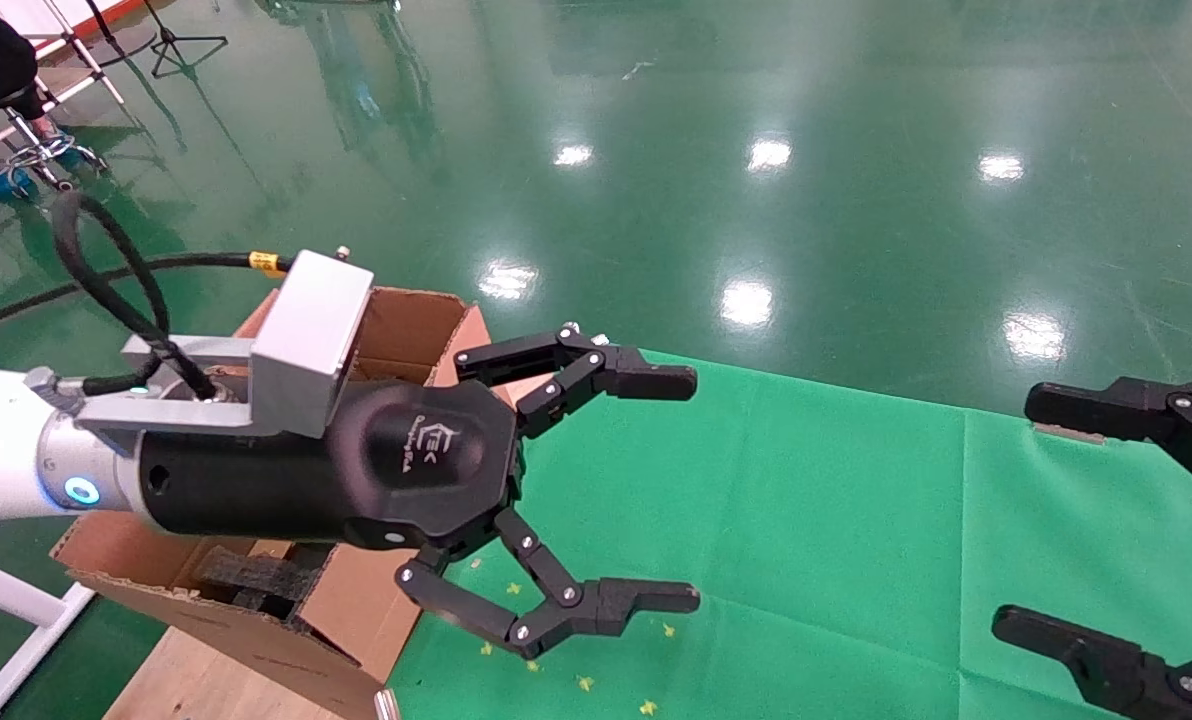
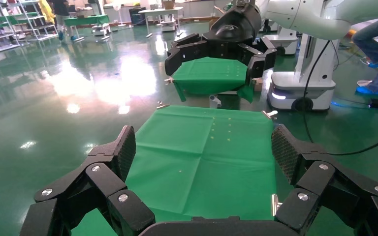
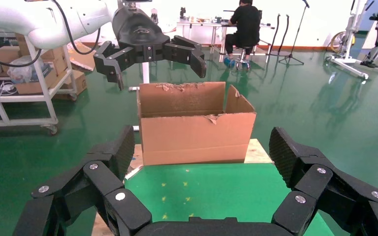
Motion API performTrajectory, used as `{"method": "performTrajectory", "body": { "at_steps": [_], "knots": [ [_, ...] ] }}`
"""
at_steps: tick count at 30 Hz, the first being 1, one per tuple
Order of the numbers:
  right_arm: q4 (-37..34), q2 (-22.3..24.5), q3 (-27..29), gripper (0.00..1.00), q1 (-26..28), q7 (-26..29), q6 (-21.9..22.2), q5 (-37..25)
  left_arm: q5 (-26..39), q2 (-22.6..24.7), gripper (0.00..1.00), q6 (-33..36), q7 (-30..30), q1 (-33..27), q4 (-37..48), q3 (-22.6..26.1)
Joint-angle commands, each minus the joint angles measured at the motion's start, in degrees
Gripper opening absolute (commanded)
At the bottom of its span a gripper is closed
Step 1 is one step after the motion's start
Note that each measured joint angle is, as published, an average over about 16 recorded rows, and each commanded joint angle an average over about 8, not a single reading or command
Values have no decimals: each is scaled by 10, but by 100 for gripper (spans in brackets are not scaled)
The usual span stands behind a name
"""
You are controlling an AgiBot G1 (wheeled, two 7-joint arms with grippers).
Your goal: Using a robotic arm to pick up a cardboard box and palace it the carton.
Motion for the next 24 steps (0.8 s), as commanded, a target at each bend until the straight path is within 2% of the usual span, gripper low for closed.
{"method": "performTrajectory", "body": {
  "at_steps": [1,24],
  "knots": [
    [0,0,0,100,0,0,0,0,1,0,100,0,0,-1,1,0],
    [0,0,0,100,0,0,0,0,4,0,100,-1,-2,-3,4,1]
  ]
}}
